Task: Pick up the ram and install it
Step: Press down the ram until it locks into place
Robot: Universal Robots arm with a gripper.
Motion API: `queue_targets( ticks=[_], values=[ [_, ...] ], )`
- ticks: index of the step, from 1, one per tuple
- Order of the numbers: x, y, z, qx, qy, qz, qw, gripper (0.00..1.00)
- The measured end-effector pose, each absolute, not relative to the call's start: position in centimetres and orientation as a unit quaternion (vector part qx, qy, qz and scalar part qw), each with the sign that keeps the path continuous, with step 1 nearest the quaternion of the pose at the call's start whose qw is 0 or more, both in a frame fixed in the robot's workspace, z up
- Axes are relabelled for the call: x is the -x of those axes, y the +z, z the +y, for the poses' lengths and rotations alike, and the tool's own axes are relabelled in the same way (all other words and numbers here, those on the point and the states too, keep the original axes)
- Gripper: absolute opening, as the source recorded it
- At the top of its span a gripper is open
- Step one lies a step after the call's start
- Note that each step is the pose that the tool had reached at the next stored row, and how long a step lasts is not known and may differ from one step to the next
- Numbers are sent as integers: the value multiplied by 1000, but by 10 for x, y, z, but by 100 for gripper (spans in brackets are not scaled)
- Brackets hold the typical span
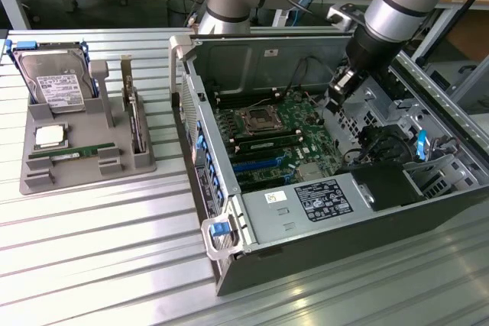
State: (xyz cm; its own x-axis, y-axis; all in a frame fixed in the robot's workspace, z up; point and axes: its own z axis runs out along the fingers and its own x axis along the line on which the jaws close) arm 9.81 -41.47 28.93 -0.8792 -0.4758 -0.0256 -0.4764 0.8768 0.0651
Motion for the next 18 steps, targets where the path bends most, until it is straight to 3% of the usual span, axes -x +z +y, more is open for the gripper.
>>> queue_targets(
  ticks=[18],
  values=[
    [-98,286,-415,82,28,996,9,11]
  ],
)
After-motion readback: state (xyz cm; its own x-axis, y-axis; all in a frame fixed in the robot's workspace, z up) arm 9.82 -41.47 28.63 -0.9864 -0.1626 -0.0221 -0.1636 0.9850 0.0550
